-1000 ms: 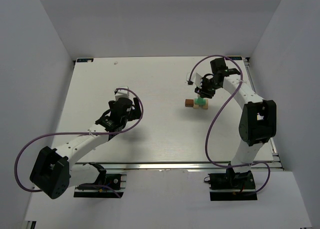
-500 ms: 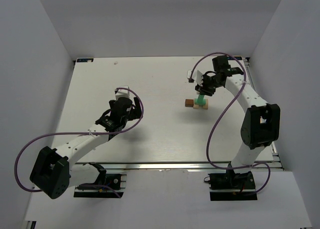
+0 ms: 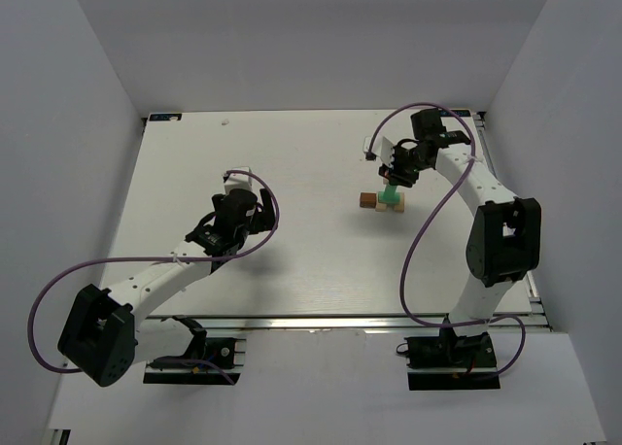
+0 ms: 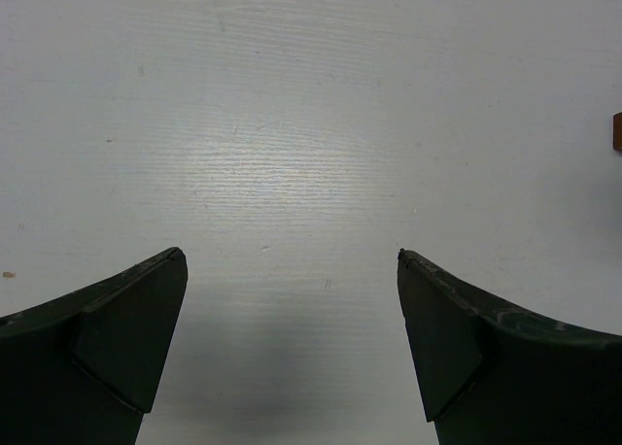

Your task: Build the wood block tower

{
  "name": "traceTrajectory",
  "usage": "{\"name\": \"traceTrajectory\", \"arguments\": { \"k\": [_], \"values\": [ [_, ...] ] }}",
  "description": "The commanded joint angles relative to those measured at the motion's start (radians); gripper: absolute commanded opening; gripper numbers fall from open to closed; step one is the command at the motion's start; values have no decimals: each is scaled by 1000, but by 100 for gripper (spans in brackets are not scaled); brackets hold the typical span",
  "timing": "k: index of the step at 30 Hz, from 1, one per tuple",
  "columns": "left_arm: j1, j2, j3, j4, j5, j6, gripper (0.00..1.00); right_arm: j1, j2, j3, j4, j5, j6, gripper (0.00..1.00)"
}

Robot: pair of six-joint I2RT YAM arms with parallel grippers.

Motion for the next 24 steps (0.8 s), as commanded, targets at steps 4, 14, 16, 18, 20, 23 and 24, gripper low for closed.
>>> {"name": "traceTrajectory", "arguments": {
  "k": [4, 14, 16, 18, 20, 23, 24],
  "values": [
    [0, 0, 13, 9, 0, 2, 98, -6, 2, 23, 38, -8, 8, 28],
    [0, -4, 10, 6, -2, 1, 98, -9, 14, 7, 38, 12, 8, 29],
    [0, -4, 10, 9, -2, 2, 98, -9, 14, 6, 40, 15, 8, 29],
    [0, -3, 10, 12, 0, 2, 98, -8, 14, 4, 40, 13, 8, 29],
    [0, 0, 12, 12, 1, 2, 98, -9, 16, 4, 41, 12, 10, 29],
    [0, 3, 12, 12, 2, 2, 98, -9, 22, 6, 41, 10, 10, 28],
    [0, 6, 13, 12, 2, 2, 98, -9, 25, 6, 43, 12, 12, 28]
  ]
}}
